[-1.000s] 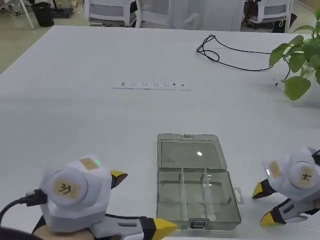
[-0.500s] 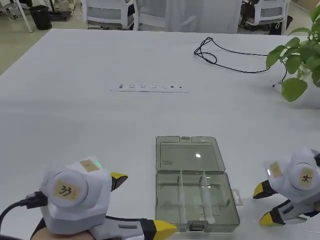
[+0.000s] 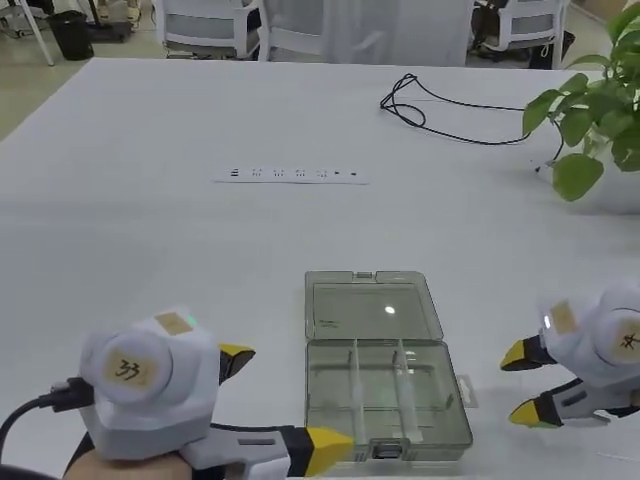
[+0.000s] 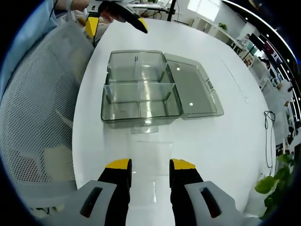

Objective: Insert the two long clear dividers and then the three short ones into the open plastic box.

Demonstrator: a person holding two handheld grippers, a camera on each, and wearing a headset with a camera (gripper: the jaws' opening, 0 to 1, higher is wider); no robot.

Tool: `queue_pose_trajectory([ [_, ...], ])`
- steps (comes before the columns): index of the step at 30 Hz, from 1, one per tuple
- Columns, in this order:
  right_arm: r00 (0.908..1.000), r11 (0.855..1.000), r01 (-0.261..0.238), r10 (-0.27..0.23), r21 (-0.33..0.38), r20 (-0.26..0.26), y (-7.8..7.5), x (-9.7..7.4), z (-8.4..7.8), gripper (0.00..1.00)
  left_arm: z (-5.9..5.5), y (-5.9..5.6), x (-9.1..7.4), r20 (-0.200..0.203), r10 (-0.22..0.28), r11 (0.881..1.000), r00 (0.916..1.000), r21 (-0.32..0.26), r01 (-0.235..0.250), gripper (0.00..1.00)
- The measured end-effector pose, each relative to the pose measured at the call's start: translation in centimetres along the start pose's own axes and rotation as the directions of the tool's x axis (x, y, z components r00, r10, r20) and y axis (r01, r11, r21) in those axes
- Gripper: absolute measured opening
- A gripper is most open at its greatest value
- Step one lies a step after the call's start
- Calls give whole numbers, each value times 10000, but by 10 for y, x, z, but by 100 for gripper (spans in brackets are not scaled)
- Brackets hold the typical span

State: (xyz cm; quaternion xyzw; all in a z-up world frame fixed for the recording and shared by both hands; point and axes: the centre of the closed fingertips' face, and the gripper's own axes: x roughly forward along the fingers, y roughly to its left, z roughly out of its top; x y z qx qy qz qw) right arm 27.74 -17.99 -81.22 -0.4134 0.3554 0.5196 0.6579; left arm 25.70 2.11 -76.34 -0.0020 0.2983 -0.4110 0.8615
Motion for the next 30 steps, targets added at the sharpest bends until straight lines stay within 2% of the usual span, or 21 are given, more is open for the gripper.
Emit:
queue_pose_trajectory([
  [6,9951,9966,799,-786,-189,606,-7,-18,25,32,9,-6,8,100,-211,9995,9997,-235,213,84],
  [11,9910,9920,1127,-1080,-570,797,-6,-30,40,32,19,-13,19,200,-412,9982,9989,-427,421,79],
  [16,9829,9866,1439,-1336,-768,1265,-5,-39,61,32,25,-21,28,209,-678,9956,9975,-636,690,74],
  [18,9764,9788,1703,-1521,-1136,1531,-4,-42,73,32,26,-25,32,182,-871,9923,9960,-863,883,72],
  [19,9766,9806,1660,-1488,-1042,1554,-2,-43,76,32,28,-28,35,229,-985,9896,9949,-1028,1003,72],
  [21,9705,9767,1820,-1598,-1140,1805,-2,-45,85,32,30,-30,37,258,-1082,9867,9938,-1190,1105,70],
  [22,9702,9742,1856,-1610,-1284,1808,0,-45,88,32,32,-35,38,357,-1270,9807,9913,-1455,1309,68],
  [25,9690,9676,1935,-1626,-1624,1859,4,-45,97,32,37,-38,43,486,-1413,9726,9888,-1794,1478,62],
  [27,9660,9596,2059,-1679,-1916,1968,6,-44,103,32,41,-42,45,646,-1580,9618,9853,-2160,1684,57],
  [30,9653,9575,2056,-1644,-2022,2030,8,-43,109,32,48,-47,48,886,-1785,9438,9799,-2663,1960,48],
])
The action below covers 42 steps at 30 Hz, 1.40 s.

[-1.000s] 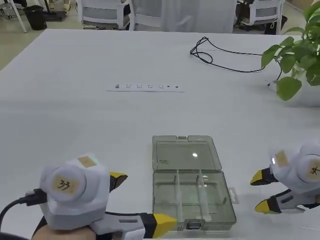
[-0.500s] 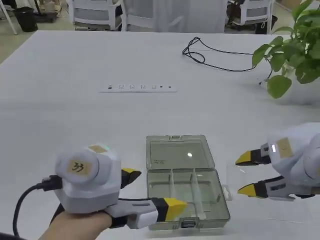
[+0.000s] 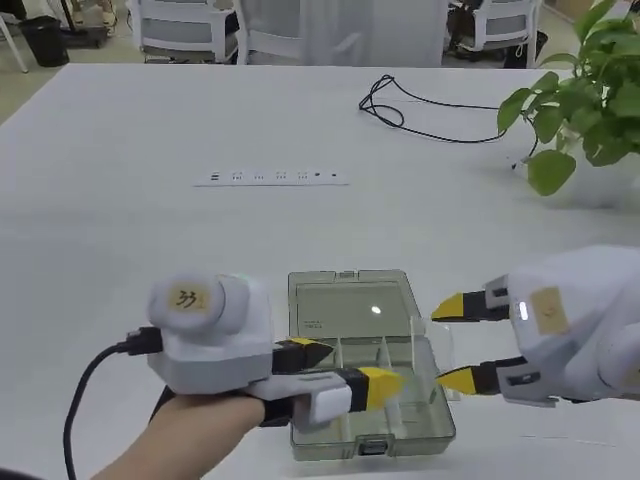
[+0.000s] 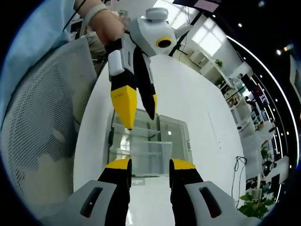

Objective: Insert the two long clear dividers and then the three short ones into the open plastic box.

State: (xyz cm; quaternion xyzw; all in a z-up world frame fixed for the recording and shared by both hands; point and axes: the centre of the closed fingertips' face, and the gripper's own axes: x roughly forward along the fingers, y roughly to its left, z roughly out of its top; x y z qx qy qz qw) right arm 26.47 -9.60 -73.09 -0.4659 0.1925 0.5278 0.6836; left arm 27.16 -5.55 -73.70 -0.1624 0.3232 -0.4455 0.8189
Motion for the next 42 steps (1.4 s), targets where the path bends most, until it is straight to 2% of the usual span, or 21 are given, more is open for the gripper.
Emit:
queue_pose_trajectory([
  [4,10000,9999,-50,51,-97,55,2,2,5,32,2,-9,5,20,-441,9978,9990,-493,441,37],
  [8,9999,9993,-2,6,-366,105,3,3,9,32,0,-17,7,4,-749,9928,9972,-941,746,22],
  [16,9999,9985,-29,36,-550,123,6,4,13,32,-1,-27,10,66,-1152,9859,9933,-1215,1151,0],
  [21,9999,9983,-110,116,-569,110,8,4,13,32,-4,-29,10,37,-1317,9798,9913,-1513,1307,0],
  [32,9991,9979,-283,301,-584,304,8,4,16,35,-4,-28,7,41,-1381,9789,9904,-1514,1371,0],
  [33,9981,9992,-329,340,-217,512,7,4,19,37,-5,-27,6,19,-1336,9827,9910,-1290,1328,0],
  [35,9954,9979,-533,501,378,814,6,2,23,42,-5,-29,5,-10,-1458,9821,9893,-1211,1446,0],
  [37,9954,9982,-409,369,437,889,-1,-1,24,42,-6,-28,4,-72,-1461,9842,9892,-1019,1446,0],
  [39,9928,9933,-566,454,1011,1107,-5,-4,26,42,-7,-27,3,-139,-1533,9851,9881,-808,1517,0],
  [42,9874,9848,-934,727,1465,1408,-9,-10,29,41,-9,-27,-1,-228,-1716,9847,9849,-341,1707,0],
])
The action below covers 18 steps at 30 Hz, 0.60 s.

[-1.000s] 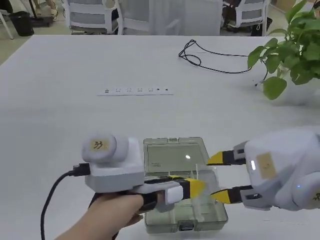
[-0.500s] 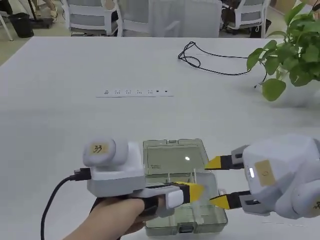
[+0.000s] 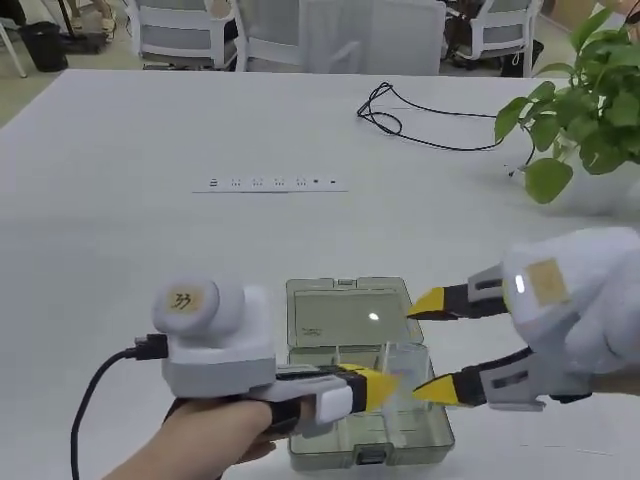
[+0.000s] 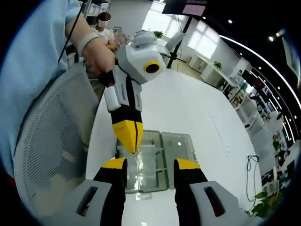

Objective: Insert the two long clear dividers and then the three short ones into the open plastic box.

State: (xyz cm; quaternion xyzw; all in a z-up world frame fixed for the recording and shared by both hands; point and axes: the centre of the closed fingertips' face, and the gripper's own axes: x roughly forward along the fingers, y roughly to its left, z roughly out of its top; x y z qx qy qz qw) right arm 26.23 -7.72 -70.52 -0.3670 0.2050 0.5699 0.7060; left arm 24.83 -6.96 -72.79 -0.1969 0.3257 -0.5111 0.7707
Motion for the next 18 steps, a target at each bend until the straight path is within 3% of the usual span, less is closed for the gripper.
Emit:
queue_pose_trajectory([
  [5,9981,9963,-575,559,643,263,0,-5,4,40,-2,-3,-7,-187,-296,9949,9994,959,313,0],
  [7,9928,9887,-1144,1103,968,473,6,-7,8,39,-2,-3,-9,-306,-366,9880,9989,1487,407,0],
  [8,9930,9882,-1122,1076,1042,491,3,-7,9,38,-3,-3,-10,-390,-404,9841,9984,1713,465,0],
  [12,9853,9785,-1651,1582,1236,641,6,-8,14,35,-6,-7,-14,-680,-649,9522,9956,2944,822,0],
  [13,9768,9681,-2108,2033,1353,674,13,-9,16,33,-8,-9,-15,-799,-686,9434,9944,3190,907,0],
  [15,9714,9634,-2350,2280,1287,667,16,-8,17,30,-11,-12,-16,-958,-854,9269,9917,3574,1143,0],
  [16,9611,9524,-2754,2697,1305,597,22,-9,17,29,-12,-13,-16,-999,-864,9250,9912,3616,1170,0],
  [17,9605,9526,-2780,2748,1234,425,23,-8,15,27,-13,-14,-16,-1024,-938,9202,9903,3709,1255,0],
  [18,9532,9480,-3024,3009,990,299,26,-8,13,26,-13,-14,-17,-1033,-959,9148,9900,3830,1285,0],
])
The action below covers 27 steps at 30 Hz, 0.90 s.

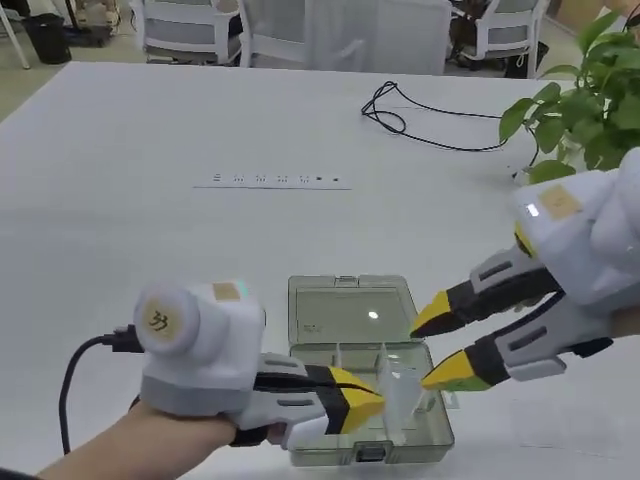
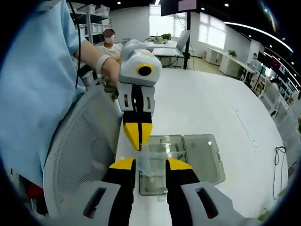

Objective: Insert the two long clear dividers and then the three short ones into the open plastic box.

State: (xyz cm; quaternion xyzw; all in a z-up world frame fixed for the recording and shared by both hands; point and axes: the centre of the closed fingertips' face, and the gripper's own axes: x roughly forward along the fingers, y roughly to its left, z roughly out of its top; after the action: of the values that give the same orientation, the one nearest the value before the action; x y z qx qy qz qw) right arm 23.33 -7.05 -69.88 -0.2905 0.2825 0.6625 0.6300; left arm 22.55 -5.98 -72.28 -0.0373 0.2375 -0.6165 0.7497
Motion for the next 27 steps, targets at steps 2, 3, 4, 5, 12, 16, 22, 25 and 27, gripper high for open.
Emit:
queue_pose_trajectory([
  [2,9994,9997,-216,214,-68,-275,0,1,-5,24,1,-2,0,59,-109,9996,9999,250,107,0],
  [3,9989,9994,-344,343,-18,-314,1,2,-6,23,1,-3,0,82,-161,9993,9998,348,158,0],
  [4,9982,9986,-513,516,97,-301,3,3,-5,21,1,-5,0,103,-213,9983,9997,554,207,0],
  [5,9977,9982,-585,589,136,-321,3,3,-5,20,2,-5,0,155,-208,9975,9997,676,197,0],
  [12,9927,9926,-1129,1146,448,-384,9,8,-1,13,5,-9,-2,284,-386,9940,9989,1032,355,0],
  [16,9898,9905,-1312,1333,422,-505,10,9,-1,9,5,-10,-3,361,-380,9929,9986,1140,336,0],
  [22,9840,9864,-1587,1615,428,-748,13,10,-3,3,5,-11,-4,372,-424,9920,9984,1202,376,0],
  [25,9813,9858,-1657,1675,260,-952,15,12,-3,3,3,-12,-3,304,-407,9923,9987,1185,368,0],
  [27,9792,9853,-1675,1702,339,-1108,15,12,-3,2,2,-11,-4,282,-308,9932,9991,1132,274,0],
])
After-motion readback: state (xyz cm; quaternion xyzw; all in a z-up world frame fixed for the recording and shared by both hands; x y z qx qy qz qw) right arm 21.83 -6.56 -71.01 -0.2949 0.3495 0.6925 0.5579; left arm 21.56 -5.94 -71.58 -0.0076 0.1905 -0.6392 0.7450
